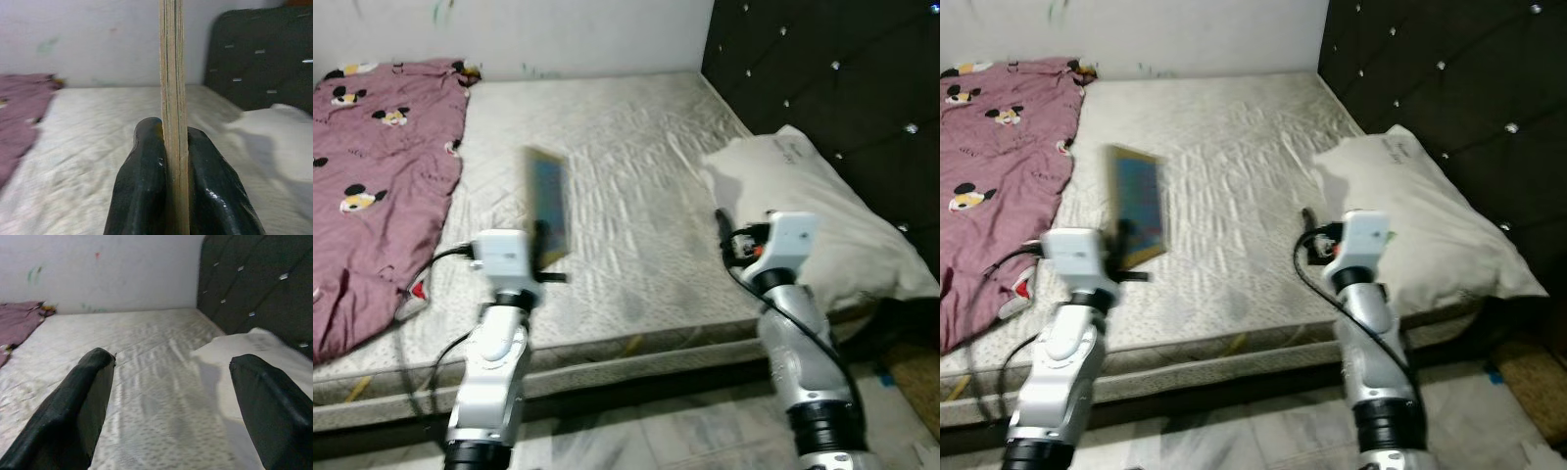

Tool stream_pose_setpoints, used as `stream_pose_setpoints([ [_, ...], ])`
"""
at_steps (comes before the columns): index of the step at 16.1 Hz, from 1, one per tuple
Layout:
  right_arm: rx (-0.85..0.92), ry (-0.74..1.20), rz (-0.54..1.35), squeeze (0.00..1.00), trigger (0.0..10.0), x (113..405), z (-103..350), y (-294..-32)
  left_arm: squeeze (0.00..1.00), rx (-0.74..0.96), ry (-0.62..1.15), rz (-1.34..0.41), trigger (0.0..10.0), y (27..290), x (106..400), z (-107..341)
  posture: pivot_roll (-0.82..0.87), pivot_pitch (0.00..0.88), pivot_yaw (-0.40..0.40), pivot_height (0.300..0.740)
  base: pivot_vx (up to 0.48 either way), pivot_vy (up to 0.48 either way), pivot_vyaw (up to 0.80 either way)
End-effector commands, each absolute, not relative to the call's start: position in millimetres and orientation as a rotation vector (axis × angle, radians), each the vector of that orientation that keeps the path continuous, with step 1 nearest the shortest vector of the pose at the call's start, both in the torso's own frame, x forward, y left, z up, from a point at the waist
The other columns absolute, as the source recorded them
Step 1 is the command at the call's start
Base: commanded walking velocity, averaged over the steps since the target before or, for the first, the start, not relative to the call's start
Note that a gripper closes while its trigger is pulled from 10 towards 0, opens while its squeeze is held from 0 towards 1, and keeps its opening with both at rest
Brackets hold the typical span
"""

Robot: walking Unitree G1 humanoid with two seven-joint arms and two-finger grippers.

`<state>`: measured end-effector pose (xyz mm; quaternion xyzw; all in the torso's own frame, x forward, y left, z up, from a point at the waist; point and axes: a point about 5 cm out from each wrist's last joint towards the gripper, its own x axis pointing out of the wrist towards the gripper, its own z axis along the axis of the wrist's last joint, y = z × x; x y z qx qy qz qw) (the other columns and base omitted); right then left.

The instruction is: Clean up the room

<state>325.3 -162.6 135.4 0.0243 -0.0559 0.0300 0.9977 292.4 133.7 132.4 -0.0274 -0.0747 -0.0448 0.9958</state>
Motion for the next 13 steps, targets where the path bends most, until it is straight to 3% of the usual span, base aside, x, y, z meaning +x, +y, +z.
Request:
stream_pose_setpoints([
  [1,0.057,-0.127,0.069,0.00,10.0,326.9,139.6,-157.4,0.00,-0.058,-0.221,-0.091,10.0,138.1,292.2,145.7,-0.08,0.059,-0.019,0.740,0.000,0.000,0.00],
  [13,0.062,-0.129,0.062,0.00,10.0,327.2,139.6,-157.8,0.00,-0.088,-0.227,-0.120,10.0,135.1,290.5,145.7,-0.08,0.065,-0.020,0.740,0.389,0.000,0.00],
])
